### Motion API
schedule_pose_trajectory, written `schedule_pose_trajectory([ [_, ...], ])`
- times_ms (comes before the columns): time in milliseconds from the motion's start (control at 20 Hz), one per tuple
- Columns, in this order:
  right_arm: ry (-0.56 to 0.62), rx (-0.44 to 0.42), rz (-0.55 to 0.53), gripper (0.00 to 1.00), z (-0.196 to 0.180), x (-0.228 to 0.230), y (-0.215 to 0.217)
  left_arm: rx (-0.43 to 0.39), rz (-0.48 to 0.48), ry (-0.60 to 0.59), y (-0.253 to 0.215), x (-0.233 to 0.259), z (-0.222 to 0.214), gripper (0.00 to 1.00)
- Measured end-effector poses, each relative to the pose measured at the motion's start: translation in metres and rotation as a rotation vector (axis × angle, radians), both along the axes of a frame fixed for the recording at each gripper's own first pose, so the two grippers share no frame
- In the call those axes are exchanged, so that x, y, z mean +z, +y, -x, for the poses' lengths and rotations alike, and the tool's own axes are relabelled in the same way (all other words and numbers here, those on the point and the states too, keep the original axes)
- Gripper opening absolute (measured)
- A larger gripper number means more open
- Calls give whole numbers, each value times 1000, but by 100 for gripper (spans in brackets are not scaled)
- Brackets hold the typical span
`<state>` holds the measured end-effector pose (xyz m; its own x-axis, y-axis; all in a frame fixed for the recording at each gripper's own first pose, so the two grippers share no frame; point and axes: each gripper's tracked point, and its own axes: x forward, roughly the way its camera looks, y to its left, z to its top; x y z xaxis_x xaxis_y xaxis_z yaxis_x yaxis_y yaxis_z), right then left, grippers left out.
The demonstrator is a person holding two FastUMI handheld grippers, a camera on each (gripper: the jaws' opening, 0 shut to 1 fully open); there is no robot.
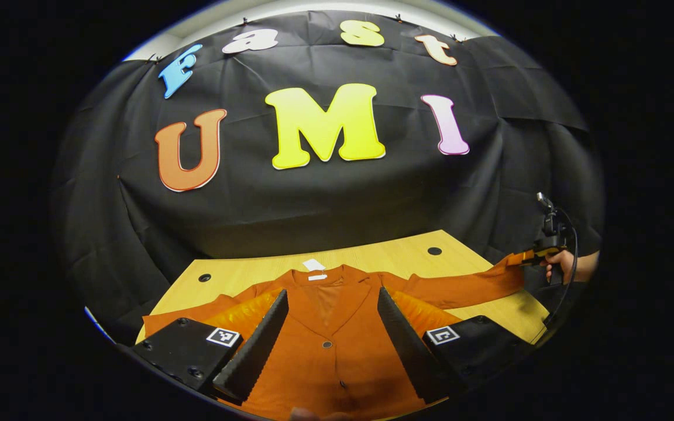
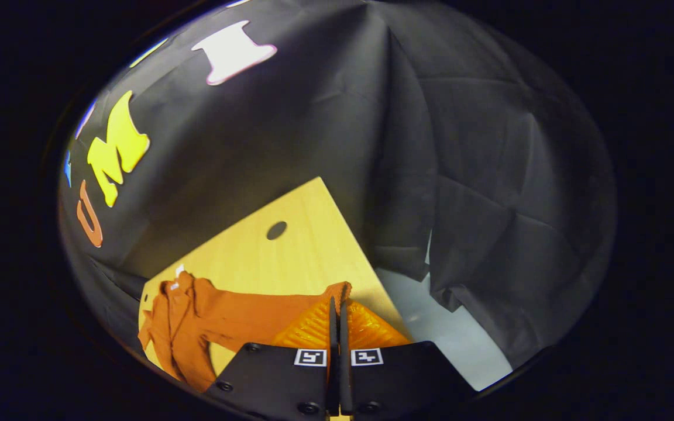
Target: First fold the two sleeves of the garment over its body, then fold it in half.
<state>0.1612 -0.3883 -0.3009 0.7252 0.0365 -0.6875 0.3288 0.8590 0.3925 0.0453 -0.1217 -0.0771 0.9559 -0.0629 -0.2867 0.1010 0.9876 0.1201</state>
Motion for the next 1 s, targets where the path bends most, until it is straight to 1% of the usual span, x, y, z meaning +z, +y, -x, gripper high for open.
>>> schedule_pose_trajectory([
  [50,-16,-2,-31,0,0,21,17,-4,5,-10,7,1,0,100],
  [150,-39,5,-3,0,-3,54,43,-4,16,-38,27,4,0,99],
  [250,-72,11,-7,1,-7,95,81,3,40,-69,52,9,1,99],
  [350,-98,30,9,0,-17,133,130,17,84,-94,81,12,2,99],
  [450,-122,82,37,0,-25,164,187,44,123,-104,113,15,1,99],
  [550,-130,144,54,0,-37,181,249,75,142,-131,151,19,2,99],
  [600,-126,182,54,0,-40,183,279,54,151,-143,164,23,3,99],
  [650,-127,215,43,0,-43,186,309,57,142,-156,182,25,7,99],
  [800,-103,308,14,0,-53,174,403,139,102,-170,248,26,21,98],
  [900,-82,361,-5,0,-60,158,463,204,107,-178,287,29,35,99],
  [1000,-57,418,1,0,-69,129,515,261,124,-179,321,27,52,98],
])
